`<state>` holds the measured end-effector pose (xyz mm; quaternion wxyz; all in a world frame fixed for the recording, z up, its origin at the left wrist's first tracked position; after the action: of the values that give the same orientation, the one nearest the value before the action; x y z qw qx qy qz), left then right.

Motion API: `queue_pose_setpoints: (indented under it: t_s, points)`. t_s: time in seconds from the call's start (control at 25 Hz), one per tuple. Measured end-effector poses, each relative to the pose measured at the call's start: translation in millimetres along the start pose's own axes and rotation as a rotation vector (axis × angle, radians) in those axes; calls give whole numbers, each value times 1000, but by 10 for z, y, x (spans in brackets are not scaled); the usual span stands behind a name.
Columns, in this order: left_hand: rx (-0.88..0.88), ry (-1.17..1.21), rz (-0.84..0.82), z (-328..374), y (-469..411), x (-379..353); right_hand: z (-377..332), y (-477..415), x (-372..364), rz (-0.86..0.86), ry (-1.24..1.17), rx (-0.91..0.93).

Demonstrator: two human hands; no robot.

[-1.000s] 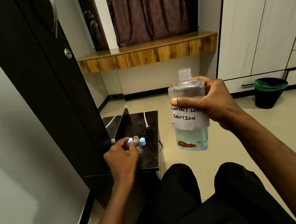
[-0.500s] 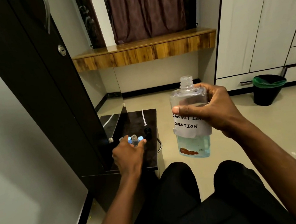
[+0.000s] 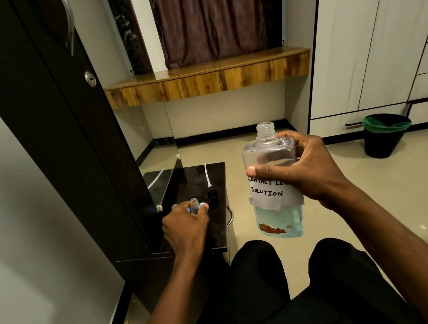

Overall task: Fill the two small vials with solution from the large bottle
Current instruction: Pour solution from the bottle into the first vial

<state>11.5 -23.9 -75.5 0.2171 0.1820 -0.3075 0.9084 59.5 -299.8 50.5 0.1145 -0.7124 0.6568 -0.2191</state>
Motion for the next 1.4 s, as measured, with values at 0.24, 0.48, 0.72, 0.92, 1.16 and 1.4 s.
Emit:
queue_pose_setpoints:
  t_s: [0.24,0.48,0.72,0.92,1.16,1.4]
  points:
    - [-249,148,-92,700,-145,329,-317,-45,-22,18,331,249]
    - [-249,339,-189,1071,14,534,-387,-48,-13,-72,614,406]
    - [-308,388,-217,1280,160,621,-417,7,0,-118,853,453]
    - [-309,429,-192,1343,202,652,-424,6,-72,-166,986,513]
    - [-300,431,-203,1325,217,619,-486,4,-82,-150,1097,601]
    - [-324,378,-190,1301,198,586,-496,19,-112,-165,1180,634]
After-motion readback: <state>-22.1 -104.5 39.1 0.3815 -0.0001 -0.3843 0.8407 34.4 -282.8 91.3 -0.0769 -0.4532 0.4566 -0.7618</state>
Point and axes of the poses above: each hand's wrist, its own y-axis away from the middle knuckle, its own x-axis out of the back of the hand, z = x × y, the point moved 8 cm from there along -y, towards the middle knuckle, and after that the axes turned 10 degrees about z, right-handed, at the moved point
